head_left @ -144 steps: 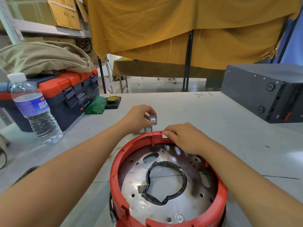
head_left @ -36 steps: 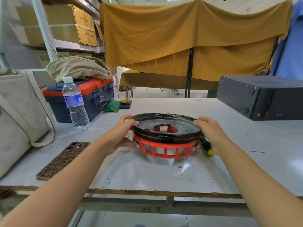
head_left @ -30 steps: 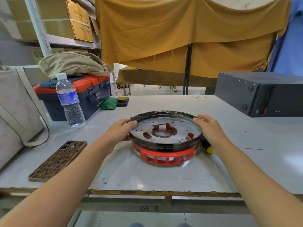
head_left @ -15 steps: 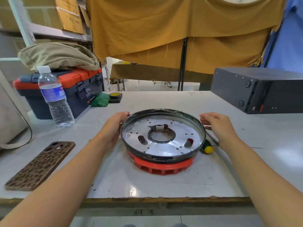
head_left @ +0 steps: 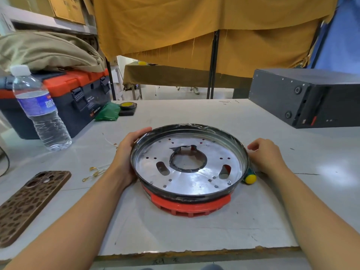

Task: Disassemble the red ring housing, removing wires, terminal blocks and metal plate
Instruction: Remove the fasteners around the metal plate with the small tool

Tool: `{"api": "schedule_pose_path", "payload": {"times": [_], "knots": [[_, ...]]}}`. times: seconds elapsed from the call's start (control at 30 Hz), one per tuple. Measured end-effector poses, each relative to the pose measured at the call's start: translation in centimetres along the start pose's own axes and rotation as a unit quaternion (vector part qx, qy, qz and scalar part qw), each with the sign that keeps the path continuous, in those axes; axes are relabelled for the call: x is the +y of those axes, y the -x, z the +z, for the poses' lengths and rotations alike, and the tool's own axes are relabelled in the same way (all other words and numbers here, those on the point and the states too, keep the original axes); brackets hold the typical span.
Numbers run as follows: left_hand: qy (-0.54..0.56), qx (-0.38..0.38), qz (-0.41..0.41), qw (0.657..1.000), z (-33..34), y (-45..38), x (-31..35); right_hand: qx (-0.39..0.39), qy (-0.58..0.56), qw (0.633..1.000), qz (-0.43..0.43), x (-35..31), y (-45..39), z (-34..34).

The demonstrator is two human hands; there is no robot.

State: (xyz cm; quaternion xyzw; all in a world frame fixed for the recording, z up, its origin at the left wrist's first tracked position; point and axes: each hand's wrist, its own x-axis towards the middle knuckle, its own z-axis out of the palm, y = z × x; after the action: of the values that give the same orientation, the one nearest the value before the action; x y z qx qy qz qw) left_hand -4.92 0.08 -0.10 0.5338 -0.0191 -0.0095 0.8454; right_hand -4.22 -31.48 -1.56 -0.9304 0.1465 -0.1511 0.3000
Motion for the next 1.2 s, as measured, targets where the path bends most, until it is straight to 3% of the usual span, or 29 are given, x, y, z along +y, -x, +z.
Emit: {"api": "schedule_pose_path", "payload": {"times": [0.27, 0.43, 0.6, 0.77, 0.97, 1.1, 1.2], "knots": [[-0.008, 0.008, -0.010, 1.000, 0.0, 0.1, 0.0, -0.003, 0.035, 0.999, -0.010, -0.2, 0.6, 0.1], [-0.011, 0.020, -0.007, 1.000, 0.2, 0.4, 0.2, 0.027, -0.128, 0.990, -0.047, -0.3, 0.8, 0.1], [-0.023, 0.019, -0.012, 0.999, 0.0, 0.4, 0.3, 0.028, -0.290, 0.953, -0.078, -2.1, 1.4, -1.1], [-0.034, 0.009, -0.010, 0.999, -0.2, 0.2, 0.5, -0.029, -0.426, 0.899, -0.096, -4.5, 1.9, -2.8], [-0.065, 0.023, 0.006, 0.998, -0.5, 0.1, 0.5, -0.180, -0.496, 0.838, -0.137, -8.0, 1.7, -3.4], [-0.061, 0.024, -0.005, 0.998, -0.6, 0.0, 0.6, -0.256, -0.479, 0.825, -0.154, -10.4, 1.5, -3.2], [-0.050, 0.018, -0.020, 0.998, -0.7, 0.0, 0.6, -0.268, -0.435, 0.846, -0.155, -12.4, 1.6, -2.6]]}}
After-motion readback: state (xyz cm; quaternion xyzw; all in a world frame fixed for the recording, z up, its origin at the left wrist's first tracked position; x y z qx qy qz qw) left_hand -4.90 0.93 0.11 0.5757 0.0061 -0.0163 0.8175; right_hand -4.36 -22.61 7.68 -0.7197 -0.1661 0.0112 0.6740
